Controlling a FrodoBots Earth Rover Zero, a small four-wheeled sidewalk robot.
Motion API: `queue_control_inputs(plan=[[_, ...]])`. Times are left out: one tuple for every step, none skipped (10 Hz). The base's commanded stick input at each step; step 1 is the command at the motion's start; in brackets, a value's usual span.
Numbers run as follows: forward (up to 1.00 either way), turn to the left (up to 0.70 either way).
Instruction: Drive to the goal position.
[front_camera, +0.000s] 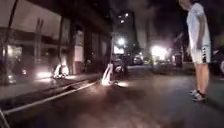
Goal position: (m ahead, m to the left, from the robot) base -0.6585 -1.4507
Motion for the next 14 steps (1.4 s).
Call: queue_control_inputs(plan=[[0.45, 0.27], [0.45, 0.27], [0.45, 0.27], [0.45, 0.27], [0.45, 0.27], [0.45, 0.27], [0.45, 0.25], [0.45, 0.00], [0.45, 0.00], [0.45, 0.00], [0.45, 0.00], [0.45, 0.00], [0.45, 0.00], [0.45, 0.00]])
